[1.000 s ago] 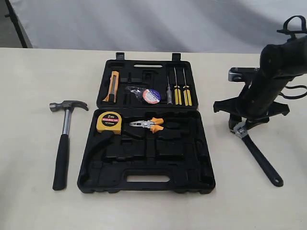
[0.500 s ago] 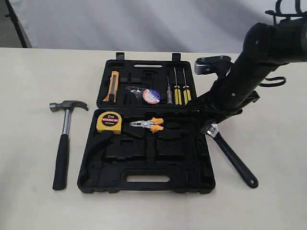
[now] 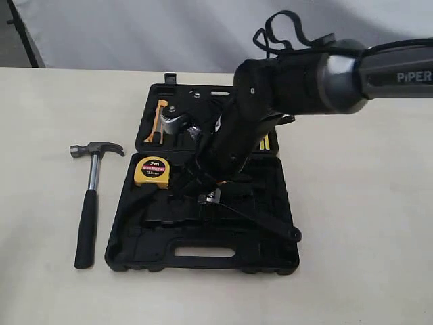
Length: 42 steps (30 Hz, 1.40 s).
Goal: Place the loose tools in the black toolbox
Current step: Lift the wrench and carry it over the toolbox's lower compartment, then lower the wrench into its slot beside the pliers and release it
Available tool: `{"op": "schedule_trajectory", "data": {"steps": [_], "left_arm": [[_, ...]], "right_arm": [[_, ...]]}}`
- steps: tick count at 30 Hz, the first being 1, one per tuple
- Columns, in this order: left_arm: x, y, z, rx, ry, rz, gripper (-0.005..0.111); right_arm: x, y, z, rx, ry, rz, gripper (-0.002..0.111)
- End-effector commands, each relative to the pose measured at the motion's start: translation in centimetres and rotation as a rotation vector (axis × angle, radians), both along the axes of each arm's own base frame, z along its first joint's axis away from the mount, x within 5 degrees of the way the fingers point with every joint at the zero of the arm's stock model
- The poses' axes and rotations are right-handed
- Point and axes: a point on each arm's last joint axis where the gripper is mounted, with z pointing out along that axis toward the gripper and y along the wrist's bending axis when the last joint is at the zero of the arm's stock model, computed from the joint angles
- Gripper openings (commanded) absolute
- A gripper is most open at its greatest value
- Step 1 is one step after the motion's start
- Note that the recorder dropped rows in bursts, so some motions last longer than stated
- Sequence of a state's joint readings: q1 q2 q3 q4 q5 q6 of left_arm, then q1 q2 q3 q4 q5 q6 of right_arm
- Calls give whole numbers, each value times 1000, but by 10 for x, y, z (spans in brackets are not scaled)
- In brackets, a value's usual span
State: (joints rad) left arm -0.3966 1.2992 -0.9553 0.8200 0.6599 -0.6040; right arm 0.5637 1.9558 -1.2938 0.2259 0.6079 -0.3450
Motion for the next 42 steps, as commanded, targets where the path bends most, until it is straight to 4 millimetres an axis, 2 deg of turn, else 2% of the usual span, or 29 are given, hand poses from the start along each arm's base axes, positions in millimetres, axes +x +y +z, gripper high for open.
{"op": "schedule_trajectory", "data": {"steps": [1,4,8,14,22,42], "left_arm": [[-2,0,-1,-27,-5,1,1],[-2,0,-1,-27,-5,1,1],[-2,0,-1,-27,-5,1,1],[-2,0,-1,-27,-5,1,1],[-2,0,-1,-27,-5,1,1],[-2,0,-1,-27,-5,1,1]], "right_arm": [[1,16,-2,12,-96,96,-1],[1,20,-10,6,-98,112,-1],[-1,25,-10,-12,-141,197,-1],[2,26,-12,-3,-171,193,-1],[4,28,-24,-21,-168,216,-1],[5,31,-23,32,-170,167,-1]]}}
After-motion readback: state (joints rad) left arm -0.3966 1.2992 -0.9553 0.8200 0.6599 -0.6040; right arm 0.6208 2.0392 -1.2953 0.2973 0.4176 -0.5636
